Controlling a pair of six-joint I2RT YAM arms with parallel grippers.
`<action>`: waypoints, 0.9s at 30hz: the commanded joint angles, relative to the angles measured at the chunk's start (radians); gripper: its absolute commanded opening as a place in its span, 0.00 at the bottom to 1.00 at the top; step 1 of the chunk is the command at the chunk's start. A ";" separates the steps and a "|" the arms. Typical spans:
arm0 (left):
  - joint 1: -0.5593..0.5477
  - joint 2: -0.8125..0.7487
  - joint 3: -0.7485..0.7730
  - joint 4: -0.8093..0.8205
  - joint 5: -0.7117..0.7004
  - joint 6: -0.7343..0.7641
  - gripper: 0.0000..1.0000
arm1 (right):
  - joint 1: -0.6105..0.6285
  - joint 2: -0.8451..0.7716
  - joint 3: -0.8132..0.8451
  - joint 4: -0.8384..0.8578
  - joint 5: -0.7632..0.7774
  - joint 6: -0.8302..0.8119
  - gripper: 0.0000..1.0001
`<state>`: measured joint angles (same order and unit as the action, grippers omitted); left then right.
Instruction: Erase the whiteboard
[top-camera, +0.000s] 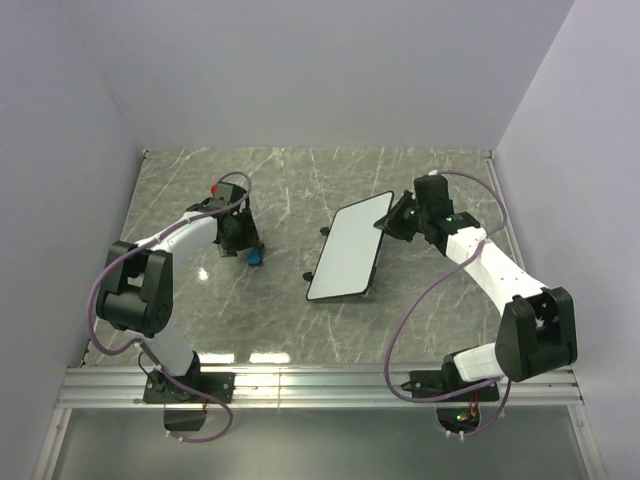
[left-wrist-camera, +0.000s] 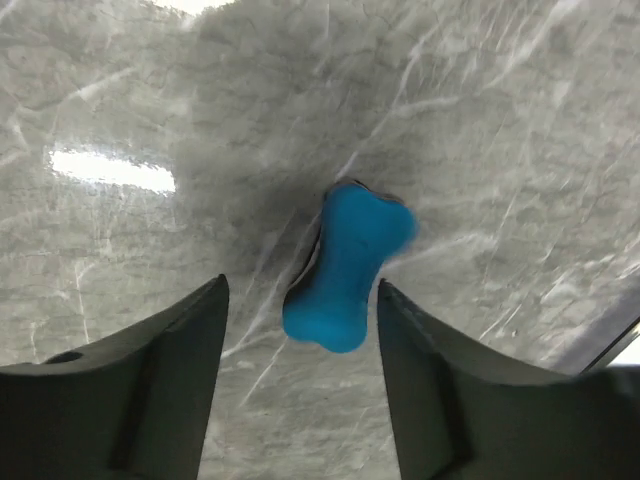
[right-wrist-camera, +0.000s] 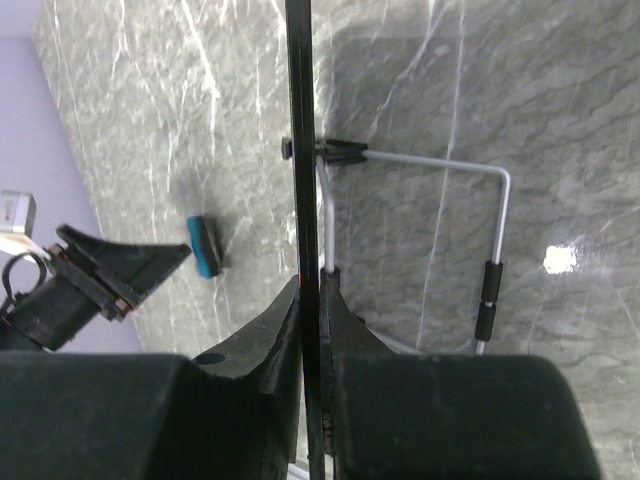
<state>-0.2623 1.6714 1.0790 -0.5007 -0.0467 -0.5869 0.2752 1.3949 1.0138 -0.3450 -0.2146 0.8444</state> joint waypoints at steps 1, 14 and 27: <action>0.001 -0.013 0.041 0.001 -0.041 0.015 0.66 | 0.032 -0.026 -0.027 -0.101 0.001 -0.053 0.00; 0.001 -0.081 0.148 -0.079 -0.024 0.032 0.77 | 0.030 -0.194 0.000 -0.219 0.113 -0.134 0.77; 0.001 -0.190 0.363 -0.090 -0.021 0.059 0.80 | 0.030 -0.699 -0.090 -0.301 0.153 -0.274 0.77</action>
<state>-0.2623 1.5105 1.3540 -0.6044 -0.0757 -0.5385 0.2989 0.8108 0.9585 -0.6262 -0.0753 0.6075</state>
